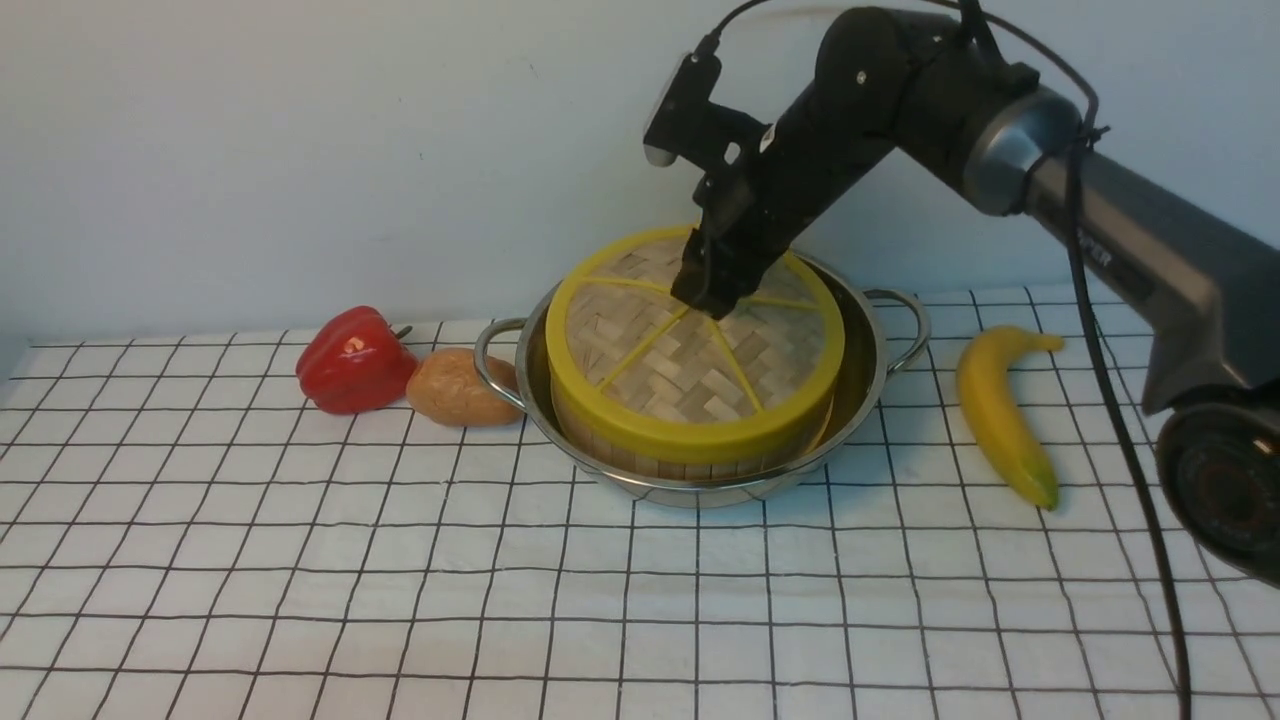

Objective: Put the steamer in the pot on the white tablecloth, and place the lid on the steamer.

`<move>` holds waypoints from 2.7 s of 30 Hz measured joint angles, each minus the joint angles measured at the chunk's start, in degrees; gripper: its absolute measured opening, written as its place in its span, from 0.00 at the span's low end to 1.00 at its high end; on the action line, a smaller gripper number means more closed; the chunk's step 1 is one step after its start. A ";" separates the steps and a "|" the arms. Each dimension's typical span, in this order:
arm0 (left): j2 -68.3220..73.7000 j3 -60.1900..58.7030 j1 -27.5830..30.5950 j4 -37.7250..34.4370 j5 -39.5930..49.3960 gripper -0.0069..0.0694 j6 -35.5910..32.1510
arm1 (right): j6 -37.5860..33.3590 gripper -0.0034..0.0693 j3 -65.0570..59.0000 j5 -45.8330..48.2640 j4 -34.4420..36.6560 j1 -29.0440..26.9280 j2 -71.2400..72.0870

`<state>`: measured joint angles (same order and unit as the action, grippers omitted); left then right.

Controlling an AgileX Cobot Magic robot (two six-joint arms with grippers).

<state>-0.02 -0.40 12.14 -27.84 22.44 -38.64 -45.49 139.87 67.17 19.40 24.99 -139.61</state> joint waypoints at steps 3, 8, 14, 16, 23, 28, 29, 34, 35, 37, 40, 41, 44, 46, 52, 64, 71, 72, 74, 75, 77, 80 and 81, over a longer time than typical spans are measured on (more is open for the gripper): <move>0.00 0.00 0.00 0.00 0.00 0.41 0.00 | 0.83 0.71 4.14 0.46 -1.56 0.00 0.00; 0.00 0.00 0.00 0.00 0.00 0.41 0.00 | 8.24 0.86 13.08 2.86 -9.89 0.00 -0.04; 0.00 0.00 0.00 0.00 0.00 0.41 0.00 | 24.80 0.64 24.78 3.13 -21.49 -0.34 -0.10; 0.00 0.00 0.00 0.00 0.00 0.41 0.00 | 30.14 0.50 26.47 3.12 -25.15 -0.62 0.67; 0.00 0.00 0.00 0.00 0.00 0.41 0.00 | 50.92 0.03 27.65 3.18 -34.83 -1.16 6.69; 0.00 0.00 0.00 0.00 0.00 0.41 0.00 | 61.26 0.03 27.75 3.18 -29.76 -1.05 9.05; 0.00 0.00 0.00 0.00 0.00 0.41 0.00 | 62.88 0.03 27.75 3.18 -27.64 -1.05 9.23; 0.00 0.00 0.00 0.00 0.00 0.41 0.00 | 63.28 0.04 27.69 3.32 -25.17 -1.05 9.33; 0.00 0.00 0.00 0.00 0.00 0.41 0.00 | 62.68 0.04 27.69 3.32 -25.05 -1.05 9.51; 0.00 0.00 0.00 0.00 0.00 0.41 0.00 | 60.06 0.04 27.69 3.46 -24.52 -1.05 10.12; 0.00 0.00 0.00 0.00 0.00 0.41 0.00 | 56.10 0.04 24.55 3.51 -24.35 -1.05 13.78; 0.00 0.00 0.00 0.00 0.00 0.41 0.00 | 55.36 0.05 22.44 3.51 -24.28 -1.05 15.56; 0.00 0.00 0.00 0.00 0.00 0.41 0.00 | 54.79 0.05 10.62 3.05 -25.00 -1.05 23.64; 0.00 0.00 0.00 0.00 0.00 0.41 0.00 | 55.23 0.05 -1.84 2.88 -26.41 -1.16 31.78; 0.00 0.00 0.00 0.00 0.00 0.41 0.00 | 57.59 0.07 -43.35 -7.79 -29.26 -3.82 58.52; 0.00 0.00 0.00 0.00 0.00 0.41 0.00 | 66.01 0.15 -110.74 -48.45 -33.09 -21.32 104.91; 0.00 0.00 0.00 0.00 0.00 0.41 0.00 | 66.26 0.19 -129.44 -56.28 -34.51 -27.59 124.97; 0.00 0.00 0.00 0.00 0.00 0.41 0.00 | 66.26 0.19 -129.44 -56.28 -34.56 -27.67 125.38; 0.00 0.00 0.00 0.00 0.00 0.41 0.00 | 66.26 0.20 -133.13 -56.28 -34.68 -28.24 129.79; 0.00 0.00 0.00 0.00 0.00 0.41 0.00 | 66.20 0.20 -134.29 -56.28 -34.77 -28.35 131.21; 0.00 0.00 0.00 0.00 0.00 0.41 0.00 | 66.20 0.21 -136.10 -56.09 -34.88 -28.41 133.47; 0.00 0.00 0.00 0.00 0.00 0.41 0.00 | 66.20 0.22 -139.59 -53.41 -34.92 -28.47 137.52; 0.00 0.00 0.00 0.00 0.00 0.41 0.00 | 66.20 0.23 -140.01 -52.42 -34.92 -28.52 138.54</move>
<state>-0.02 -0.40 12.14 -27.84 22.44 -38.64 20.71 -0.13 14.75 -15.52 -3.53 -1.08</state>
